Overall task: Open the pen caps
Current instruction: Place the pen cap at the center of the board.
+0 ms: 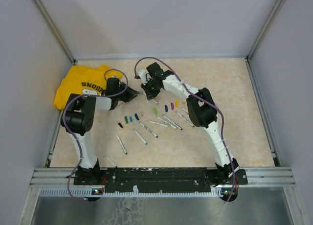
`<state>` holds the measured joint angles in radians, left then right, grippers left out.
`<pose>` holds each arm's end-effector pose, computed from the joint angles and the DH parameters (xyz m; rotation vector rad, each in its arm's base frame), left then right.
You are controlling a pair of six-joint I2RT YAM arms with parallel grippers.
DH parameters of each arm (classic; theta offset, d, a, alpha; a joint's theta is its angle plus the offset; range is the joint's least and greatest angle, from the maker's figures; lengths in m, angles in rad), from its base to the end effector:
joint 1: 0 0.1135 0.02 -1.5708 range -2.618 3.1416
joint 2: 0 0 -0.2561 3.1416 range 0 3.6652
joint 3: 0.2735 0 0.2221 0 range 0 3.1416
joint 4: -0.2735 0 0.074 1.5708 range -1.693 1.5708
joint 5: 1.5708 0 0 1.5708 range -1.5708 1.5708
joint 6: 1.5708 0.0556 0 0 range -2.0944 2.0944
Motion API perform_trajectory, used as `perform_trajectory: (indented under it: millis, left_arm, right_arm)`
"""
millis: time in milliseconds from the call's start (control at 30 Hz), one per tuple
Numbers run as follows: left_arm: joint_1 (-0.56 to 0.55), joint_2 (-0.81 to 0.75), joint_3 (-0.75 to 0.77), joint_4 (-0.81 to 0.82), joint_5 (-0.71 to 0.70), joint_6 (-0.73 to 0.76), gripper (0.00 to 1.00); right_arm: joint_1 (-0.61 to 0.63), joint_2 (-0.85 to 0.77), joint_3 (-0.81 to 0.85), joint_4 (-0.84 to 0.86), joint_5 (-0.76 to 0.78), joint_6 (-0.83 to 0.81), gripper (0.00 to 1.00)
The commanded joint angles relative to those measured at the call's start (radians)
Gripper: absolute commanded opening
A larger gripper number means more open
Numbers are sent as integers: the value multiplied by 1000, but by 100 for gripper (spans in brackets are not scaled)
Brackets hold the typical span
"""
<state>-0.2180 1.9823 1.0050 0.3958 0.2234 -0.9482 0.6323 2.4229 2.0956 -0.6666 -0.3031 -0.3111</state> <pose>0.3868 -0.0983 0.1341 -0.6842 2.1759 -0.8894 0.3966 0.3112 0.1637 -1.2737 2.2402 0.5102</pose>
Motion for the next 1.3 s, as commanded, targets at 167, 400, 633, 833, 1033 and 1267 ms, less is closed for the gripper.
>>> perform_trajectory:
  millis: [167,400,633,833,1033,1267]
  left_arm:
    - [5,-24,-11,-6,-63,-2,33]
    - [6,-191,-79,2,-104,79,34]
    - [7,-473,-255,13,-220,186,36]
    - [9,-710,-409,5,-296,251,40]
    - [9,-919,-532,30,-243,343,62]
    - [9,-1170,-627,53,-189,422,99]
  right_arm:
    - [8,-4,29,-20,18,-12,10]
    - [8,-20,26,-21,43,-23,17]
    - [9,-22,21,-23,38,-23,24]
    - [9,-31,21,-27,32,-25,28]
    - [1,-129,7,-40,10,-42,33]
    - [-62,-462,-254,54,-119,-61,51]
